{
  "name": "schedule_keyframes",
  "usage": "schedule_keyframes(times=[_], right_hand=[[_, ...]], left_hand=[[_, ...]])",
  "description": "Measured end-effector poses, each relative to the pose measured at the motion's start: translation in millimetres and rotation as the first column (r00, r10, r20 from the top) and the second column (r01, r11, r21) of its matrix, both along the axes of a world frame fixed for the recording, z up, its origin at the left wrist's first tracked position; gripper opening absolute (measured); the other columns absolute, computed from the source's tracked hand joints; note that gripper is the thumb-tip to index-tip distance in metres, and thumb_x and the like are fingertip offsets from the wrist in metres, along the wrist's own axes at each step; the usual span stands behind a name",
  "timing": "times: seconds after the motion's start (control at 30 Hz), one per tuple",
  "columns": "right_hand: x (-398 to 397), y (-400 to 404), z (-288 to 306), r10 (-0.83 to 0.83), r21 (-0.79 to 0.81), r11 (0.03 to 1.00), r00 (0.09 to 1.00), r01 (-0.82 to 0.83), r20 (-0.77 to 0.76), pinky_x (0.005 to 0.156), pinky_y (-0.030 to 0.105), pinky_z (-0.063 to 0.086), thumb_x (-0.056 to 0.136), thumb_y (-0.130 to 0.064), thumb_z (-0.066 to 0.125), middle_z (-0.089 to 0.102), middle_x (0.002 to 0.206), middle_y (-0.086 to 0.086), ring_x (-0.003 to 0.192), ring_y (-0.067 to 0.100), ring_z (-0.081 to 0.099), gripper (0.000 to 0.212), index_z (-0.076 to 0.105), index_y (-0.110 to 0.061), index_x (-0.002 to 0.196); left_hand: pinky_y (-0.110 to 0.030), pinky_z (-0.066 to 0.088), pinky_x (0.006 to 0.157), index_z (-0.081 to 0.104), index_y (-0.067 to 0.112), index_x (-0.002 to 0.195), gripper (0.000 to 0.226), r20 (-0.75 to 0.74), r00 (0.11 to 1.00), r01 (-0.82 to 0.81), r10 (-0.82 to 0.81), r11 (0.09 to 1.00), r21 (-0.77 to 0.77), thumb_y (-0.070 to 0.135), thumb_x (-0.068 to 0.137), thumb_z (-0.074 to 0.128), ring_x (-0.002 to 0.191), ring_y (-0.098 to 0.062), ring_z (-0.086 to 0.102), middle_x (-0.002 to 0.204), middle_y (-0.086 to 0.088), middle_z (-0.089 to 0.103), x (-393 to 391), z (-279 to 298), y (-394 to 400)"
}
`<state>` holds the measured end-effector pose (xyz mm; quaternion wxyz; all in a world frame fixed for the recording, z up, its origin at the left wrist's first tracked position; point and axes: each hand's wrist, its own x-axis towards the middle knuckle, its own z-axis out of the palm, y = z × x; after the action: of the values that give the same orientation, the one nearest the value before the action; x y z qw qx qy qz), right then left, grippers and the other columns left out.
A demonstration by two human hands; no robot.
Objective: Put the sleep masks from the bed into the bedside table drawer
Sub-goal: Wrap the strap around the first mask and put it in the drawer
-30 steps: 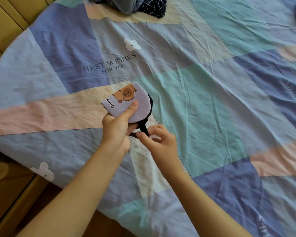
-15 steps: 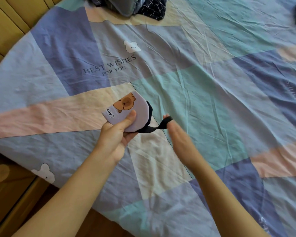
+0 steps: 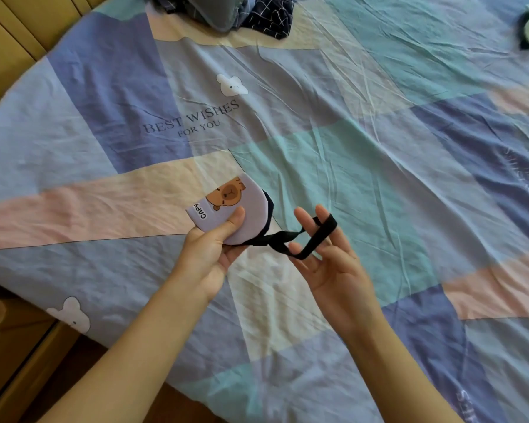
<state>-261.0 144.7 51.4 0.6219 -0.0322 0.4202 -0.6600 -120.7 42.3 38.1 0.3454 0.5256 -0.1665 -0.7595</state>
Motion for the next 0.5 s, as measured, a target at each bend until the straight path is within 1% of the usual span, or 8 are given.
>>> schedule_keyframes(times=[0.07,0.13,0.2,0.27,0.37,0.4,0.43,0.5], right_hand=[[5.6,-3.5,-3.2,-0.012,0.034,0.999,0.992,0.016,-0.128,0.087,0.037,0.057,0.071,0.0,0.06,0.067,0.123,0.0,0.077,0.018,0.071,0.047,0.066,-0.024,0.111],[9.5,-4.2,-5.0,0.02,0.059,0.998,0.959,-0.003,-0.282,0.079,0.03,0.057,0.073,0.005,0.064,0.066,0.125,-0.004,0.091,0.014,0.07,0.05,0.068,-0.028,0.11],[12.4,-4.6,-4.6,0.066,0.084,0.996,0.912,-0.034,-0.405,0.08,0.026,0.056,0.072,0.005,0.07,0.066,0.123,-0.009,0.105,0.006,0.066,0.054,0.067,-0.03,0.112],[13.9,-4.6,-4.3,0.088,0.096,0.994,0.882,-0.049,-0.463,0.083,0.024,0.055,0.072,0.006,0.072,0.067,0.123,-0.009,0.112,0.001,0.062,0.059,0.061,-0.025,0.122],[14.7,-2.4,-3.3,0.127,0.079,0.992,0.848,-0.1,-0.515,0.078,0.034,0.06,0.073,0.012,0.07,0.067,0.122,-0.005,0.105,0.008,0.067,0.066,0.055,-0.018,0.13],[14.4,-1.6,-3.2,0.132,0.068,0.991,0.835,-0.114,-0.535,0.075,0.034,0.06,0.073,0.014,0.07,0.068,0.119,-0.006,0.103,0.008,0.067,0.066,0.056,-0.021,0.128],[13.4,-0.6,-2.8,0.129,0.059,0.992,0.825,-0.116,-0.551,0.076,0.029,0.059,0.072,0.014,0.071,0.07,0.116,-0.008,0.105,0.008,0.067,0.067,0.056,-0.025,0.126],[10.9,0.8,-0.6,0.124,0.033,0.991,0.809,-0.129,-0.575,0.086,0.024,0.053,0.072,0.008,0.069,0.07,0.114,-0.007,0.11,0.01,0.064,0.069,0.051,-0.026,0.128]], left_hand=[[-0.022,0.055,0.059,0.066,0.011,0.095,0.015,-0.005,0.999,0.038,-0.038,0.999,-0.027,0.009,0.08,0.066,0.079,-0.012,0.071,0.085,-0.001,0.075,-2.5,0.4,2.5],[-0.023,0.056,0.061,0.067,0.01,0.098,0.021,0.021,0.996,0.09,-0.089,0.993,-0.07,0.01,0.077,0.068,0.083,-0.015,0.071,0.089,-0.003,0.075,-3.5,1.0,4.4],[-0.025,0.056,0.061,0.066,0.009,0.101,0.026,0.081,0.984,0.171,-0.161,0.976,-0.136,0.01,0.075,0.07,0.085,-0.018,0.071,0.091,-0.005,0.075,-3.5,2.8,6.9],[-0.026,0.056,0.062,0.066,0.01,0.101,0.031,0.141,0.959,0.271,-0.246,0.94,-0.208,0.012,0.07,0.072,0.085,-0.02,0.071,0.091,-0.005,0.075,-2.2,6.0,8.8],[-0.026,0.056,0.063,0.069,0.009,0.099,0.031,0.208,0.891,0.449,-0.403,0.85,-0.275,0.01,0.069,0.074,0.086,-0.023,0.071,0.091,-0.007,0.075,1.3,12.2,7.6],[-0.026,0.056,0.065,0.07,0.009,0.1,0.03,0.229,0.857,0.513,-0.462,0.809,-0.287,0.007,0.07,0.075,0.087,-0.023,0.071,0.092,-0.008,0.075,2.0,14.4,6.7],[-0.027,0.057,0.068,0.07,0.008,0.101,0.03,0.243,0.82,0.571,-0.518,0.767,-0.294,0.005,0.071,0.075,0.088,-0.023,0.071,0.093,-0.008,0.074,2.4,16.5,5.9],[-0.03,0.057,0.078,0.069,0.01,0.105,0.035,0.255,0.747,0.664,-0.614,0.681,-0.307,0.005,0.071,0.076,0.094,-0.023,0.07,0.098,-0.008,0.074,1.9,19.5,4.9]])
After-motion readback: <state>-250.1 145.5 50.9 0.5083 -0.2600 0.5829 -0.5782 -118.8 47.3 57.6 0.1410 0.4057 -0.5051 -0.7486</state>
